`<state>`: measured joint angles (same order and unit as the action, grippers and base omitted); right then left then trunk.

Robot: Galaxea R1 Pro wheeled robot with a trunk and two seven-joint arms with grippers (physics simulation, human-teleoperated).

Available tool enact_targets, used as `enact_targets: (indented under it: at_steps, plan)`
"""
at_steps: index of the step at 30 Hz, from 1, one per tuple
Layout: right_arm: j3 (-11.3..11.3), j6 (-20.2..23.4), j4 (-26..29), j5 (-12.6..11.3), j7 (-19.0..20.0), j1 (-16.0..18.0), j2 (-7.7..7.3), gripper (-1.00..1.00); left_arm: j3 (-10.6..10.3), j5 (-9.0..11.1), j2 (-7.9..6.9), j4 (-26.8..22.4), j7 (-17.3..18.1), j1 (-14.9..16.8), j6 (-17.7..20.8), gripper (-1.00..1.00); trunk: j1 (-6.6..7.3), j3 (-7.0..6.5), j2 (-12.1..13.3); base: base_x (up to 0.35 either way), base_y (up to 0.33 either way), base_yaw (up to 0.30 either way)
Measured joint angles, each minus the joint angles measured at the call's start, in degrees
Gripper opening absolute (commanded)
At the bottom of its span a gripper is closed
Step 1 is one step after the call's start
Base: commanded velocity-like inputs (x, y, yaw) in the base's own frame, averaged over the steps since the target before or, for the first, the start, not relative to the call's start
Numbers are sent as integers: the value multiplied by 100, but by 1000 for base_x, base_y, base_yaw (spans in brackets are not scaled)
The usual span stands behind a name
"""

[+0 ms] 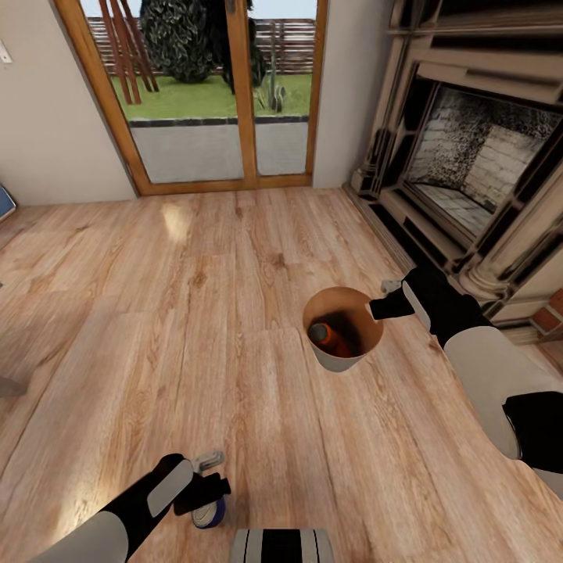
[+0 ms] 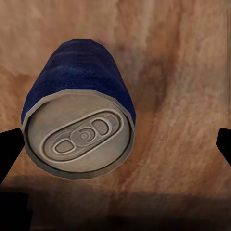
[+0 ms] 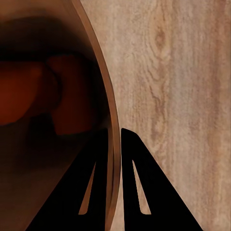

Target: Put the three can of soda from the living room inside the tash can in the kitchen.

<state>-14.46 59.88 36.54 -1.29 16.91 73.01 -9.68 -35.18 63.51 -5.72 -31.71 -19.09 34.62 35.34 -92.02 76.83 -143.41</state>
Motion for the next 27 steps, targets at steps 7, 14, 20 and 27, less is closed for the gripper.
enact_targets:
  at_steps: [7,14,20,27]
  plan:
    - [-6,3,-2,-18,3,-2,0,-100,1,3,-10,-10,-13,104,0,100,-6,44,-2,0,0,0]
    - [-5,-1,0,9,-1,0,0,-100,2,3,-20,-4,-10,136,0,100,-15,133,-8,0,0,0]
    - [-3,1,0,-7,1,0,0,-100,2,3,-38,-4,-8,140,3,100,-15,133,-8,0,0,0]
    - [-3,1,0,-11,1,0,0,-100,7,3,-50,-2,-8,141,4,100,-15,133,-8,0,0,0]
